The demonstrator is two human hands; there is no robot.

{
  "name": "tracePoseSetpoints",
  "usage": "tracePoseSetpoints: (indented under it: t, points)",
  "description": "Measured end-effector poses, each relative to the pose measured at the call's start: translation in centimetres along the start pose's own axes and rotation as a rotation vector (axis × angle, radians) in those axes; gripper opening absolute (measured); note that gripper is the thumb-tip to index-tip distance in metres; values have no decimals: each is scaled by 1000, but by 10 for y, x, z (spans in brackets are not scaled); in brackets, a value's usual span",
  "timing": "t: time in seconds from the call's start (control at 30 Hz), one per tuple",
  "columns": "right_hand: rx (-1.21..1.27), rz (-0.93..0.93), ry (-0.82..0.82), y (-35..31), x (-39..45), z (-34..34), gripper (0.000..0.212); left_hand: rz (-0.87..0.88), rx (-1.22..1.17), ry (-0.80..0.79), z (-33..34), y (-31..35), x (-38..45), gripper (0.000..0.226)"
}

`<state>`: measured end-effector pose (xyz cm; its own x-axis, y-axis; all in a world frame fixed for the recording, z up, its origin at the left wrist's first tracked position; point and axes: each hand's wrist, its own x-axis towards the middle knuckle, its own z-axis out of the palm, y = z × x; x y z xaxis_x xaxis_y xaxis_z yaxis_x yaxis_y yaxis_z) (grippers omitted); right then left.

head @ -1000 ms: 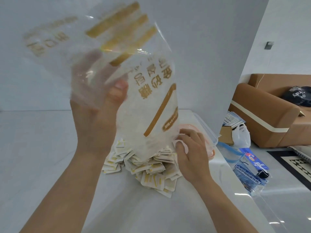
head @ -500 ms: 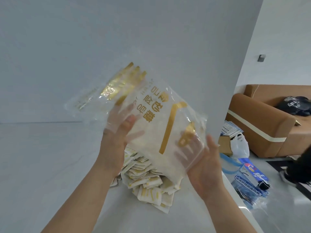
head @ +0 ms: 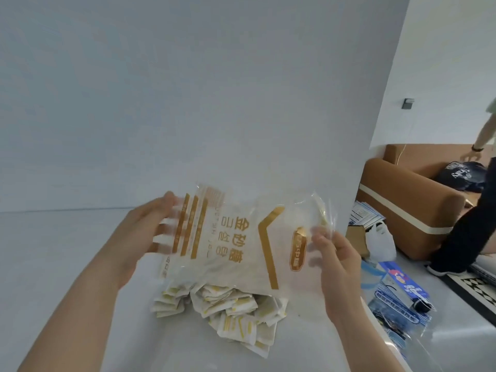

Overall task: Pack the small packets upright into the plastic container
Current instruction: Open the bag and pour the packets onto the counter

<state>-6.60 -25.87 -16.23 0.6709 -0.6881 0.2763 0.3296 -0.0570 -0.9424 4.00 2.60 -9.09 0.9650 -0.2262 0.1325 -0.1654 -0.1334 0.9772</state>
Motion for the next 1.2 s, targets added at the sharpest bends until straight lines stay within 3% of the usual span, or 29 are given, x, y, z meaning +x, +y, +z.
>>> tracePoseSetpoints:
  t: [0.07,0.17,0.3,0.37,0.5,0.6,0.8,0.97,1.07,1.2]
  points:
    - [15,-6,15,-1,-1,1,25,59,31,78,12,0,-2,36]
    - [9,17,57,-2,-1,0,52,91,28,144,25,-3,-2,43]
    - [4,41,41,-4,2,-3,58,123,47,158,24,-3,-2,62]
    - [-6,21,8,-4,3,-4,60,208,100,173,21,-5,-1,58]
    - [-103,-135,27,1,2,-3,54,359,241,341,20,-10,1,51]
    - [-148,-243,117,3,2,-4,55,444,216,446,21,-15,1,45]
    - [-250,-415,209,3,4,-6,47,521,274,520,31,-17,1,39]
    - [-123,-355,207,-5,1,-3,31,557,271,555,35,-19,-1,37]
    - [-58,-260,127,-9,0,-5,44,552,240,569,33,-19,-2,38]
    - [-80,-71,-246,-12,-1,-12,30,511,136,624,18,-18,1,41]
